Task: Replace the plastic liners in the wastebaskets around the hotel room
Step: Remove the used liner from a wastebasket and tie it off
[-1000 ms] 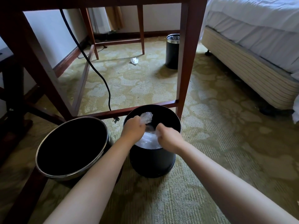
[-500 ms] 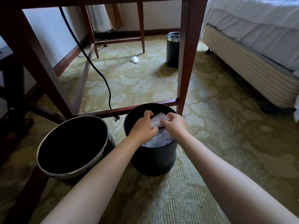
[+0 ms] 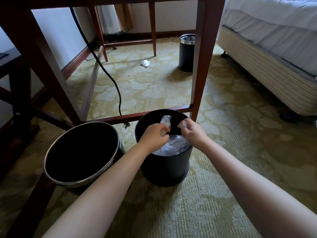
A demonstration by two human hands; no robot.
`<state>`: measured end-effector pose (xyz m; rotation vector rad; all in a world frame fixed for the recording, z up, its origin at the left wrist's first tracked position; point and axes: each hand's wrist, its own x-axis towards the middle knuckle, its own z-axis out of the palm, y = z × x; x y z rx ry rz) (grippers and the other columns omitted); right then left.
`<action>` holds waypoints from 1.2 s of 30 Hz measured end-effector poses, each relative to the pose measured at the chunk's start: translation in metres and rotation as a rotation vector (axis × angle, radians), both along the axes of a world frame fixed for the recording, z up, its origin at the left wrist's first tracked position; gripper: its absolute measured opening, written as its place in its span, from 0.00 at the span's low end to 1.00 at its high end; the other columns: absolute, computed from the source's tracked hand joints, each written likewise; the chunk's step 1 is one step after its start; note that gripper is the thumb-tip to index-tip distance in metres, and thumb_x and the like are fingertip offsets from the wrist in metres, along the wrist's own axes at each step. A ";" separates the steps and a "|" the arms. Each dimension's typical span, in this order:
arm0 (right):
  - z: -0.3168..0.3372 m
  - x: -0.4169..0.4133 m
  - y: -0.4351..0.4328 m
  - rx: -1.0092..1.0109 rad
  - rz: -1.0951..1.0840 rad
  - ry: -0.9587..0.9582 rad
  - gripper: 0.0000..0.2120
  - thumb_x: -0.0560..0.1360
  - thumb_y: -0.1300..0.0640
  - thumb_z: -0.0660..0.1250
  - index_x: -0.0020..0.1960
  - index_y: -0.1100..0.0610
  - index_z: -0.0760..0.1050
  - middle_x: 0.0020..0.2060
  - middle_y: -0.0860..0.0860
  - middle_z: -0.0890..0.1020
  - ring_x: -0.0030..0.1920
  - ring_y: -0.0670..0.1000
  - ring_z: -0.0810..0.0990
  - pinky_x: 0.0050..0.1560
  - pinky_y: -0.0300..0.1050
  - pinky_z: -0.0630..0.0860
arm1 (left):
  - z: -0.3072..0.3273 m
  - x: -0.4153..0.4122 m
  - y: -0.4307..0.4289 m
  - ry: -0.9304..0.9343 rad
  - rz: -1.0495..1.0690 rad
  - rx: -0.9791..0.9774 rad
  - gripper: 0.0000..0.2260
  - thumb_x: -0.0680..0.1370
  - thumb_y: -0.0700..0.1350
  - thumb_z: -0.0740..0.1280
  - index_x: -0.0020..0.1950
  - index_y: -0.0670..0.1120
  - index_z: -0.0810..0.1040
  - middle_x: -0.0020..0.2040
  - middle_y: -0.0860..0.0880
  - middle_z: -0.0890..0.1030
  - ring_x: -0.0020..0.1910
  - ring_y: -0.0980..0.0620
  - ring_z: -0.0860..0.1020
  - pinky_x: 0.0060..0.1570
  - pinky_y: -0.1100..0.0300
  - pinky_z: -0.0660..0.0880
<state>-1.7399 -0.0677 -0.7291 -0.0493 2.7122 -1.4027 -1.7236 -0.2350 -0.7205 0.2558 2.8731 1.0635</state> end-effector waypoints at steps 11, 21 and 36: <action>0.051 0.013 -0.005 0.378 0.234 0.494 0.06 0.79 0.60 0.61 0.54 0.59 0.73 0.43 0.51 0.76 0.43 0.55 0.74 0.39 0.50 0.70 | 0.007 0.002 0.027 0.005 -0.074 0.094 0.20 0.71 0.47 0.75 0.61 0.45 0.76 0.51 0.52 0.78 0.51 0.55 0.75 0.42 0.69 0.66; 0.072 0.005 -0.002 -0.156 0.066 0.331 0.09 0.78 0.59 0.63 0.58 0.53 0.75 0.42 0.49 0.79 0.44 0.50 0.78 0.44 0.44 0.73 | 0.010 0.005 0.033 -0.026 0.046 0.239 0.21 0.76 0.49 0.69 0.30 0.46 0.61 0.29 0.51 0.60 0.29 0.55 0.60 0.31 0.59 0.58; 0.035 -0.001 0.017 -0.280 -0.006 -0.112 0.08 0.76 0.60 0.70 0.38 0.59 0.75 0.24 0.50 0.71 0.22 0.44 0.66 0.26 0.33 0.65 | 0.009 0.010 0.016 0.171 -0.171 0.123 0.05 0.78 0.38 0.63 0.52 0.38 0.71 0.28 0.53 0.66 0.27 0.57 0.65 0.32 0.57 0.63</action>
